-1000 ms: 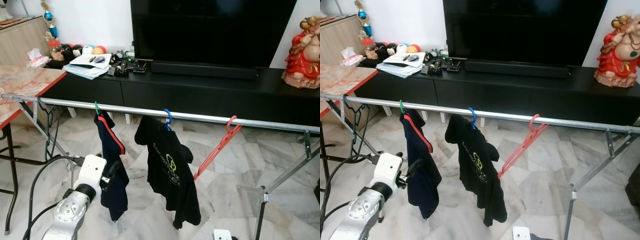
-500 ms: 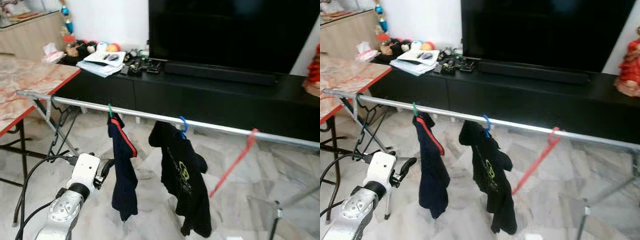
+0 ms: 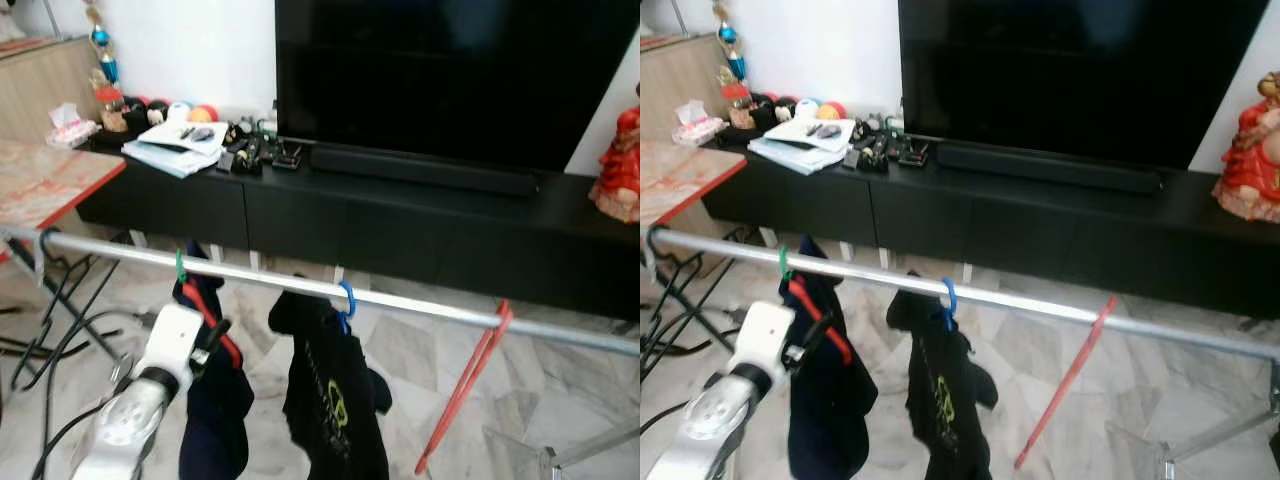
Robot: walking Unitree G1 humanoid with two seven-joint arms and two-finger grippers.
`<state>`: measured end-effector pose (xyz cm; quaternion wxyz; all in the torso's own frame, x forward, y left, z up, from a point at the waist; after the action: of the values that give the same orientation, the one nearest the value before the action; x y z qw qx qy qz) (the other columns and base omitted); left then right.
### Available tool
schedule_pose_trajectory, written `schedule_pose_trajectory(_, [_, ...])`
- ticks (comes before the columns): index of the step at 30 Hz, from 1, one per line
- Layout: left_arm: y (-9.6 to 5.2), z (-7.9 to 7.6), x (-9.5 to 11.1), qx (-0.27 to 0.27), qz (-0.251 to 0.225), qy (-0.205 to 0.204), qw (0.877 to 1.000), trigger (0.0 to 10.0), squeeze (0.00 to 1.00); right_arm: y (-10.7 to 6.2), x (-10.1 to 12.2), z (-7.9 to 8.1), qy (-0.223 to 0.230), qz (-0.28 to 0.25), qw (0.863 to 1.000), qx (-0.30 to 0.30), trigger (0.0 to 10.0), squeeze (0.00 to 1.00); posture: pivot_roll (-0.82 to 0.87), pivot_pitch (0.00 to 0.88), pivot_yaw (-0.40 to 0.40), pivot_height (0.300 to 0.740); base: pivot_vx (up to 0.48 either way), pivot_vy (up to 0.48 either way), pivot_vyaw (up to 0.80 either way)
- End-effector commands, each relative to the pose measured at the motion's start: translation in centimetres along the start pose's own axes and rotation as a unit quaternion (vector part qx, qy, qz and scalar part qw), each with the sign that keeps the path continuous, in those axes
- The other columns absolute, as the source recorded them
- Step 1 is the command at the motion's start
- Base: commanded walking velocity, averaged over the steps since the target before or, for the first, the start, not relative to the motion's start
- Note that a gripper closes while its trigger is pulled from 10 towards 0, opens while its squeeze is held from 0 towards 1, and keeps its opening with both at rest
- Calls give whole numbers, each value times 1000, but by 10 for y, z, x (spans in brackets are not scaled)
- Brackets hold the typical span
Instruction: Hang hanger
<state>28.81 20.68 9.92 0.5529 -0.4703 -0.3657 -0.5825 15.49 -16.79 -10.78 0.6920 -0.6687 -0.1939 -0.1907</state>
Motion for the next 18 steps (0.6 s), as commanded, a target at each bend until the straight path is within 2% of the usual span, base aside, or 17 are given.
schedule_pose_trajectory(1, [0, -1, 1, -3, 11, 14, 1000, 10000, 0, -4, -13, -12, 4, 20, 1000, -20, 10000, 0, 54, 11, -15, 740, 0, 0, 0])
schedule_pose_trajectory(6, [0, 3, -1, 3, 35, 13, 999, 10000, 0, -4, -13, -16, 2, 22, 999, -24, 10000, 0, 54, 11, -15, 740, 0, 0, 0])
schedule_pose_trajectory(8, [-1, 7, 0, 14, 48, 24, 998, 10000, 0, -3, -9, -18, 0, 21, 999, -26, 10000, 0, 56, 9, -17, 740, 0, 0, 0])
schedule_pose_trajectory(14, [-7, 29, 5, 52, 85, 34, 994, 10000, 0, -1, -1, -18, -4, 20, 999, -28, 10000, 0, 56, 9, -19, 740, 0, 0, 0])
schedule_pose_trajectory(18, [-16, 55, 9, 84, 115, 23, 990, 10000, 0, -1, 10, -26, -6, 7, 1000, -30, 10000, 0, 59, 8, -20, 740, 0, 0, 0])
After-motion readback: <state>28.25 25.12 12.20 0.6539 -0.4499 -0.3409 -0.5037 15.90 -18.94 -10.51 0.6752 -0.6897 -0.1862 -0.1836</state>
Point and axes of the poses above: a point about 5 cm out from each wrist's last joint towards the gripper, its own y axis pointing out of the wrist towards the gripper, its own x axis along the axis of the wrist's last joint, z = x × y, the point moved 1 cm from there along y, pointing out of the wrist towards the gripper
